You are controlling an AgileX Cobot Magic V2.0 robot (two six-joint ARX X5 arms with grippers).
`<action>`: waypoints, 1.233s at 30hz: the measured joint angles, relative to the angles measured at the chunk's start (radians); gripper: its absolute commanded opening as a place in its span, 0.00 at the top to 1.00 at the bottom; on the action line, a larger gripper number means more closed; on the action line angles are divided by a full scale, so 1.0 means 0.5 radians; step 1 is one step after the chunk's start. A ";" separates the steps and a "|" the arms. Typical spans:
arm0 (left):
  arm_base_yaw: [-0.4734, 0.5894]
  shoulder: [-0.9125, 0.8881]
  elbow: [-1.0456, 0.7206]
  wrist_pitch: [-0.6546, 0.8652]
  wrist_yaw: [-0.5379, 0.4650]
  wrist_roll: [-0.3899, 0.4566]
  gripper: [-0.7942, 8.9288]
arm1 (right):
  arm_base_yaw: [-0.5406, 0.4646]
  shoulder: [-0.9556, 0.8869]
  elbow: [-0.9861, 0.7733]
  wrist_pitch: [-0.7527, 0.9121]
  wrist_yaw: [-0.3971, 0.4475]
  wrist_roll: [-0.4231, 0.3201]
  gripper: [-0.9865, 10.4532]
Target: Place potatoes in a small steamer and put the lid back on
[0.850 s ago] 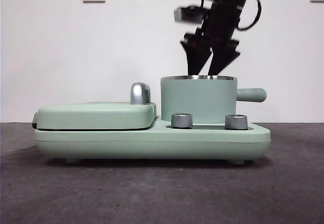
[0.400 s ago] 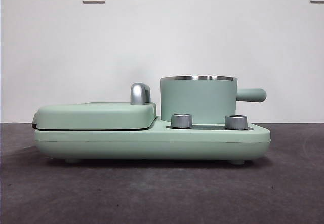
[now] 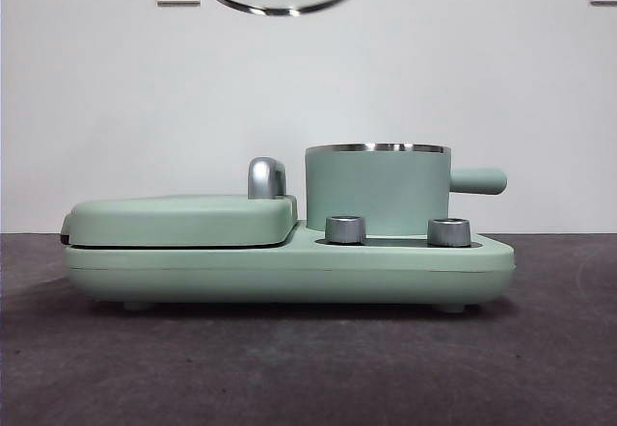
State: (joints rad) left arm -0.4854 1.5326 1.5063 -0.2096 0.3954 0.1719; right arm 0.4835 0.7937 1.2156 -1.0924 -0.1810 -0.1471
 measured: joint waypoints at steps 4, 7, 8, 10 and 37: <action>-0.067 0.159 0.000 0.198 0.000 -0.023 0.91 | 0.000 -0.207 -0.053 -0.069 0.006 0.051 0.71; -0.113 0.284 0.000 0.310 0.000 -0.044 0.91 | 0.000 -0.286 -0.053 -0.153 0.043 0.080 0.71; -0.129 0.329 0.000 0.344 0.000 -0.053 0.91 | 0.000 -0.292 -0.053 -0.183 0.051 0.085 0.71; -0.157 0.410 0.000 0.407 0.000 -0.055 0.91 | 0.000 -0.292 -0.054 -0.237 0.054 0.098 0.71; -0.185 0.826 0.000 0.667 -0.014 0.063 0.91 | 0.000 -0.292 -0.054 -0.275 0.109 0.170 0.71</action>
State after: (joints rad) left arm -0.5781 1.9457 1.5063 0.1238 0.3885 0.2031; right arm 0.4835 0.6476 1.1885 -1.2297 -0.1265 -0.0620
